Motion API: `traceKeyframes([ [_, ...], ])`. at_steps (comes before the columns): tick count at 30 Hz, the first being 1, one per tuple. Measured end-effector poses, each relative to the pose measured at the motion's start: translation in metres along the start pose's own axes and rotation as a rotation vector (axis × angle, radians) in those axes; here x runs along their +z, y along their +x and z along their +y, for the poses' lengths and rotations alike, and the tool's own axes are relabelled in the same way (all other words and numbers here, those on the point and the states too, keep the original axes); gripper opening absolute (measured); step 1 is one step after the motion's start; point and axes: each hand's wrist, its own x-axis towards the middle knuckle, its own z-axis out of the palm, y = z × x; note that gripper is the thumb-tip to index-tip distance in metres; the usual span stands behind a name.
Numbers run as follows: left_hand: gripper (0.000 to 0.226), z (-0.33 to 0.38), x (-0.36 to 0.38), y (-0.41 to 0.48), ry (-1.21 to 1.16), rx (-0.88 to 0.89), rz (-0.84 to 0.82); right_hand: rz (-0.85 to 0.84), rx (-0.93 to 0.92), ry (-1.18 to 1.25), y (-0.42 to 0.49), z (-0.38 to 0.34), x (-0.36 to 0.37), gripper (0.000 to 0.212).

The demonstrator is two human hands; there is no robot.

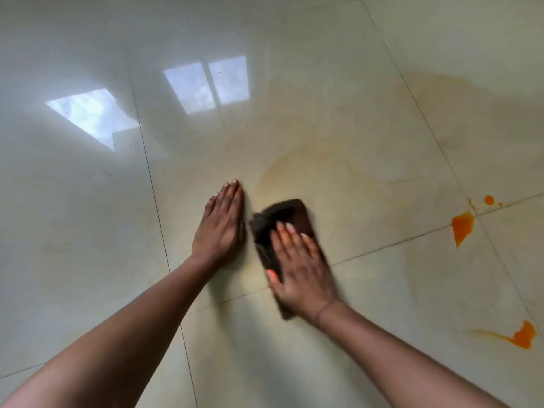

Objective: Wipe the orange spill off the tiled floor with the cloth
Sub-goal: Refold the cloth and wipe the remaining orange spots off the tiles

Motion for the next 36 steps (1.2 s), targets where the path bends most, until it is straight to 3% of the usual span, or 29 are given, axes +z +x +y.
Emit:
traceKeyframes([
  [2,0.062,0.001,0.0,-0.001,-0.007,0.005,0.007,0.059,0.101,-0.069,-0.017,0.05,-0.002,0.067],
  [4,0.061,0.001,0.001,-0.001,-0.004,-0.001,0.011,0.111,0.329,-0.083,0.008,0.093,-0.014,0.066],
  [7,0.061,0.001,0.002,-0.002,0.005,0.002,0.016,0.188,0.506,-0.034,0.05,0.08,-0.017,0.07],
  [10,0.062,0.005,0.0,-0.001,0.022,-0.01,0.015,0.118,0.259,-0.022,0.0,0.04,0.002,0.07],
  [12,0.062,0.014,-0.002,-0.002,0.018,-0.064,0.01,0.062,0.134,-0.054,-0.048,0.051,0.006,0.074],
  [14,0.065,0.037,-0.003,-0.004,-0.012,-0.011,-0.017,0.1,0.191,-0.069,-0.052,0.083,0.003,0.075],
  [18,0.06,0.107,0.015,0.008,-0.025,0.248,-0.123,0.203,0.495,-0.049,-0.012,0.108,-0.012,0.075],
  [23,0.064,0.152,0.006,0.065,-0.004,0.3,-0.111,0.069,0.222,-0.073,-0.145,0.091,0.004,0.074],
  [26,0.062,0.188,0.011,0.087,-0.004,0.363,-0.161,0.145,0.447,-0.06,-0.136,0.159,-0.008,0.074],
  [29,0.061,0.226,0.036,0.102,-0.072,0.293,-0.172,0.216,0.695,-0.054,-0.09,0.196,-0.025,0.075],
  [34,0.063,0.239,0.05,0.101,-0.026,0.217,-0.08,0.095,0.49,-0.062,-0.162,0.174,-0.014,0.075],
  [36,0.063,0.241,0.05,0.102,-0.003,0.22,-0.078,0.172,0.617,-0.059,-0.148,0.216,-0.023,0.075],
])
